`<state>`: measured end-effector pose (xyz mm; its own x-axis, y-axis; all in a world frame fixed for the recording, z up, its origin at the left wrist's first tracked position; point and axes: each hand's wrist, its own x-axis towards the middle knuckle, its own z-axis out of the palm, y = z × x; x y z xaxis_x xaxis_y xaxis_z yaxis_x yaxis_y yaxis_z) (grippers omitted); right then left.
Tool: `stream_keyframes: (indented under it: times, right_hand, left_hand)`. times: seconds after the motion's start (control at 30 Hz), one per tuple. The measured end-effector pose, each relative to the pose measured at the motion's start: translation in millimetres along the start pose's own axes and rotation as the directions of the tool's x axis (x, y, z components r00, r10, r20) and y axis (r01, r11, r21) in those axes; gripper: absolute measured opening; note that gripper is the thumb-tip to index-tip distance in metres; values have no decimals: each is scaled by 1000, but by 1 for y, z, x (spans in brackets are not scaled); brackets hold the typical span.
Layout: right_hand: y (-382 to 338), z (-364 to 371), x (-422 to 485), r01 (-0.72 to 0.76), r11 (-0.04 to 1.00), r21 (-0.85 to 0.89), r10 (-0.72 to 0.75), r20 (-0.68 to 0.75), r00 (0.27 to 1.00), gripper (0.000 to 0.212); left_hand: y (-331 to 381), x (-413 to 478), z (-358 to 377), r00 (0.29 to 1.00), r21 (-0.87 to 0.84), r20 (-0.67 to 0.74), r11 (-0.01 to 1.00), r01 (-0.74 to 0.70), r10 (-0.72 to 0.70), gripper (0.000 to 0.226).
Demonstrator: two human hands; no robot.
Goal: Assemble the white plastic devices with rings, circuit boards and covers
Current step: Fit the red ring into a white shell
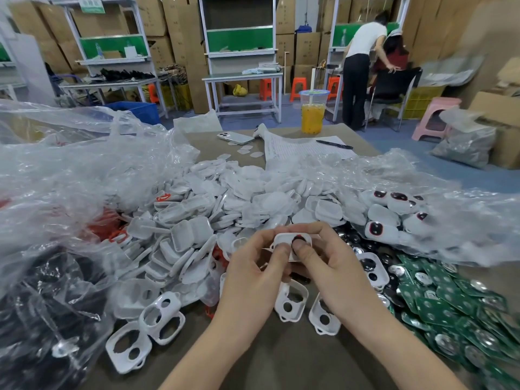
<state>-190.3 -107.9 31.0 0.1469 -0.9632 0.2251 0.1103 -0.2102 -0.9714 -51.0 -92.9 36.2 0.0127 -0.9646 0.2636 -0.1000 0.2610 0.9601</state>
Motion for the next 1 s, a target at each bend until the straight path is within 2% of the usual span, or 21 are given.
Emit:
stream_keyframes:
  times: [0.1,0.17,0.27,0.37,0.43,0.6,0.7,0.8,1.0]
  right_hand:
    - [-2,-3,1,-14,1000,0,14,-17,1000,27]
    - [-2,-3,1,2,997,-82,-7,-57,998,29]
    - [-2,-2,0,15,988,-154,-31,-99,995,27]
    - [-3,-2,-5,35,978,-208,-59,-112,992,27]
    - [-4,-1,-11,57,962,-267,-89,-110,990,27]
    - [-3,4,-38,121,860,-495,-172,-58,983,26]
    - [1,9,-61,72,867,-493,-113,-53,992,24]
    - [3,9,-78,-20,857,-514,-16,-64,998,19]
    - [0,8,-87,-52,822,-567,21,-61,998,8]
  left_hand:
    - [-4,2,-2,1000,98,11,995,-24,23,28]
    - [-9,3,-4,999,230,8,972,-46,46,26]
    - [-12,4,-8,990,381,32,914,-137,135,21]
    - [-10,1,-11,973,535,71,815,-222,218,25]
    - [-7,-5,-13,974,571,82,790,-221,213,14]
    - [-2,-40,-22,979,533,80,823,-199,185,13]
    - [-2,-67,-30,986,500,106,851,-162,126,16]
    - [-3,-79,-39,976,519,213,842,-146,38,11]
    - [10,-63,-49,886,623,426,769,-142,-182,10]
